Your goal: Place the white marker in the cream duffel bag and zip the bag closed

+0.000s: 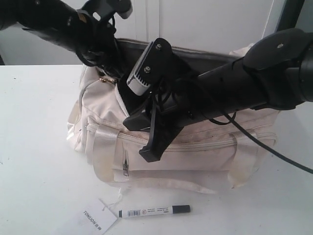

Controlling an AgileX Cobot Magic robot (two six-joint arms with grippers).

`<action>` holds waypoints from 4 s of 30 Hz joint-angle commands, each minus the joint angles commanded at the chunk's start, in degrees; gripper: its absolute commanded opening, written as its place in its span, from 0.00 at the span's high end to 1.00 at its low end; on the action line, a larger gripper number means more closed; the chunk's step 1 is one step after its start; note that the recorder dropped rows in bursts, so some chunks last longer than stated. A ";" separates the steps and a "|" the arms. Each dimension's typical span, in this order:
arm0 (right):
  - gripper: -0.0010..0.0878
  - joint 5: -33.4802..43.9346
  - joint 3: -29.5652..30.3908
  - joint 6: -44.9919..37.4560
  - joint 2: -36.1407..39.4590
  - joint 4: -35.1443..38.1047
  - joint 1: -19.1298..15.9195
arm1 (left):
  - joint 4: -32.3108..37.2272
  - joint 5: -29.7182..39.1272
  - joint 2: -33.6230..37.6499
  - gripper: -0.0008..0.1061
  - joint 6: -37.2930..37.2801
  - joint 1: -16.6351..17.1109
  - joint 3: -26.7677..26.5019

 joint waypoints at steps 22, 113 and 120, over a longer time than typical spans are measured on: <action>0.99 0.22 0.00 -0.27 0.00 -0.10 0.00 | -44.36 23.46 6.69 0.99 23.62 12.27 -5.54; 0.47 -23.12 -0.19 5.34 -1.50 9.94 0.00 | -51.44 -21.30 15.20 0.99 25.36 13.66 -8.19; 0.47 -27.51 -0.19 7.77 -2.92 9.80 -0.10 | -51.44 -18.40 18.10 0.99 25.14 13.66 -12.73</action>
